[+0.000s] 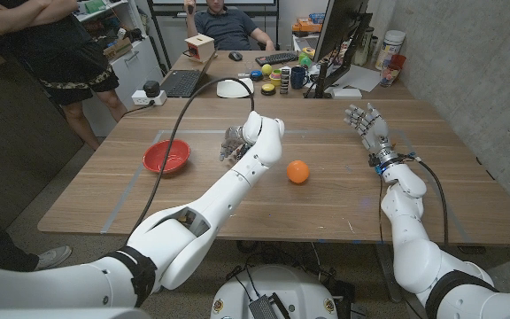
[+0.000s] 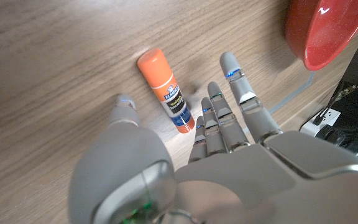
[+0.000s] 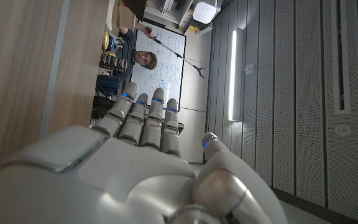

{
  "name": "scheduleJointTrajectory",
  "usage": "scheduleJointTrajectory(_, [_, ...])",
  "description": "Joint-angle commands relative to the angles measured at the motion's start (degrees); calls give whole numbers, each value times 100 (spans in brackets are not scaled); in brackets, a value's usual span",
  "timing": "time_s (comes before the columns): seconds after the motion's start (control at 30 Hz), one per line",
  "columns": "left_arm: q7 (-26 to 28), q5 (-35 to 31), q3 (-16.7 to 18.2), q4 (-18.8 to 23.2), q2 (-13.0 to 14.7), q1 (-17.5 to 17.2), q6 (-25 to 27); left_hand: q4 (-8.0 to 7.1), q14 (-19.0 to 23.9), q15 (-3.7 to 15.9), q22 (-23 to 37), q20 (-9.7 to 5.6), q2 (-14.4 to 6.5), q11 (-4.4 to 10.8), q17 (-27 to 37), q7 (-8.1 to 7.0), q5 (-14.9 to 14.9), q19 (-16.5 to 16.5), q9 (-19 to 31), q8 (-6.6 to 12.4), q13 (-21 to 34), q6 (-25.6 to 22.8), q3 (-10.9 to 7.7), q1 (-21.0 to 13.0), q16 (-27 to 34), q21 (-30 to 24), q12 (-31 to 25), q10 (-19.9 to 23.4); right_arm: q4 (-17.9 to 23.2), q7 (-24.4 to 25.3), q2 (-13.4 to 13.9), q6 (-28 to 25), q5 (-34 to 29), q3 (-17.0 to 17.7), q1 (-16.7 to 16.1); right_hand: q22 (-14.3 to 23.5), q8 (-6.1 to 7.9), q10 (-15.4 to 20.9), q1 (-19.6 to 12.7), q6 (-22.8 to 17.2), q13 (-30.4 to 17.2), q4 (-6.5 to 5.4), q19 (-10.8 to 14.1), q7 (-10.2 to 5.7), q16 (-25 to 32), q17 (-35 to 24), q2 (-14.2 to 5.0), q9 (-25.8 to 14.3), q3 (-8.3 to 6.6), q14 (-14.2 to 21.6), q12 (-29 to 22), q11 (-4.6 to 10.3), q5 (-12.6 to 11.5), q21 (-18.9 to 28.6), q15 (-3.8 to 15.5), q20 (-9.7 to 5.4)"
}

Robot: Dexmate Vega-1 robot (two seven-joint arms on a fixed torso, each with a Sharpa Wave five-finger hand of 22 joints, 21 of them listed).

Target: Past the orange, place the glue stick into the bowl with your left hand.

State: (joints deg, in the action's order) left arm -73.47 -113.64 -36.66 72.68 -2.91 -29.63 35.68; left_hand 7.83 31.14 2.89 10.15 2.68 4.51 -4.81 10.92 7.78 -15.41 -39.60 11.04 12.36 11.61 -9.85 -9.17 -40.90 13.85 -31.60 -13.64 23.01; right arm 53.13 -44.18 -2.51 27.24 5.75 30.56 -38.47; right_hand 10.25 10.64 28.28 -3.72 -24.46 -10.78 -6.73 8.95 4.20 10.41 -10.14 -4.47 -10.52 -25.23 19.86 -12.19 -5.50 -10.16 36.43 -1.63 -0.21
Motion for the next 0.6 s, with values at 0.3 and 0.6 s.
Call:
scheduleJointTrajectory(0.3, [724,-190,-566,-431,61,-109,433,79,710,344,29,-307,-297,259,15,203,91,-341,15,100,23,-633,-257,-660,88,-62,-199,663,146,-125,-30,11,114,130,-57,28,46,47,67,-52,-12,-10,55,-5,50,-13,-4,-32,24,90,-54,21,-45,-21,25,-40])
scheduleJointTrajectory(0.6, [1183,-230,-536,-182,114,-321,623,126,2534,1005,52,-964,-732,907,108,-120,388,-1120,36,324,51,-2264,-761,-1722,349,-400,-715,2168,290,-54,-72,-33,85,118,-127,27,55,55,70,-76,-12,-13,52,-14,53,-11,-9,-33,27,109,-55,16,-50,-34,26,-62])
